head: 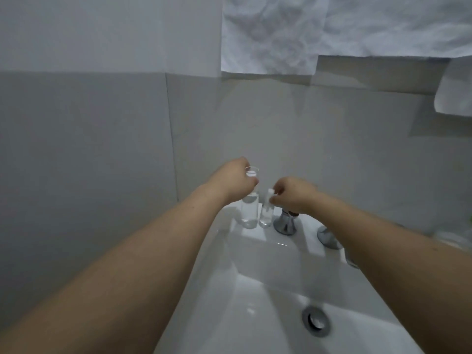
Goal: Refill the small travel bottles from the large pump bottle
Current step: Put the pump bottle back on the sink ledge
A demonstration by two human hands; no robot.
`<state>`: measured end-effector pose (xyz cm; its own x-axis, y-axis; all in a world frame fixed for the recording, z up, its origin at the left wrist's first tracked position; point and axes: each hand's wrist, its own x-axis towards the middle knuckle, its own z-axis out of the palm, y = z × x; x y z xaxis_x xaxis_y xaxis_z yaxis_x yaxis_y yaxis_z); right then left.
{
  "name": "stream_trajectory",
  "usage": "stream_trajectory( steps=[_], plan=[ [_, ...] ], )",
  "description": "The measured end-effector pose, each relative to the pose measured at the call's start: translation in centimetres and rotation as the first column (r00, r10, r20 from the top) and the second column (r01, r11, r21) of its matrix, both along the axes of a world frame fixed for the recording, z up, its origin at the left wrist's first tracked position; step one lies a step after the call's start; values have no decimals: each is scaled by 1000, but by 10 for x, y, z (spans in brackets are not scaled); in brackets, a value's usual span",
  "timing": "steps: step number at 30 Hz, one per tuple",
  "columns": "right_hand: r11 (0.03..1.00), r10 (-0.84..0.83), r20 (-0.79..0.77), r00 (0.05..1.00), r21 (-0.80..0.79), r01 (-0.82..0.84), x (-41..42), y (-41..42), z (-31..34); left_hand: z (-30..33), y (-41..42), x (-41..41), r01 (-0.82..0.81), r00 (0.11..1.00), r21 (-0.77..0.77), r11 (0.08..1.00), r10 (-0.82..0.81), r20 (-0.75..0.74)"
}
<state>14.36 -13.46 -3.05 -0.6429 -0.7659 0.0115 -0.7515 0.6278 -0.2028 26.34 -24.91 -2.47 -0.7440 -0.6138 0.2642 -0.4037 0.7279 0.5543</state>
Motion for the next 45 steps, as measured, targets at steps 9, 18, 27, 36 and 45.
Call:
stream_trajectory(
  steps=[9, 18, 27, 36, 45],
  plan=[
    [994, 86, -69, 994, -58, -90, 12, -10, -12, 1, -15, 33, -102, 992, 67, 992, 107, -69],
    [971, 90, -72, 993, -217, -104, 41, 27, 52, 63, 20, 57, -108, 983, 15, 994, 109, -146],
    [951, -3, -171, 985, -304, -50, 40, 148, 124, 122, 121, 37, 22, 974, -12, 1000, -24, -224],
    [945, -173, -187, 967, -308, 110, 13, 297, 149, 135, 250, -20, 209, 960, -25, 978, -210, -188],
    [901, -335, -116, 935, -330, 282, -20, 424, 129, 122, 367, -82, 381, 917, -49, 923, -384, -111]
  ],
)
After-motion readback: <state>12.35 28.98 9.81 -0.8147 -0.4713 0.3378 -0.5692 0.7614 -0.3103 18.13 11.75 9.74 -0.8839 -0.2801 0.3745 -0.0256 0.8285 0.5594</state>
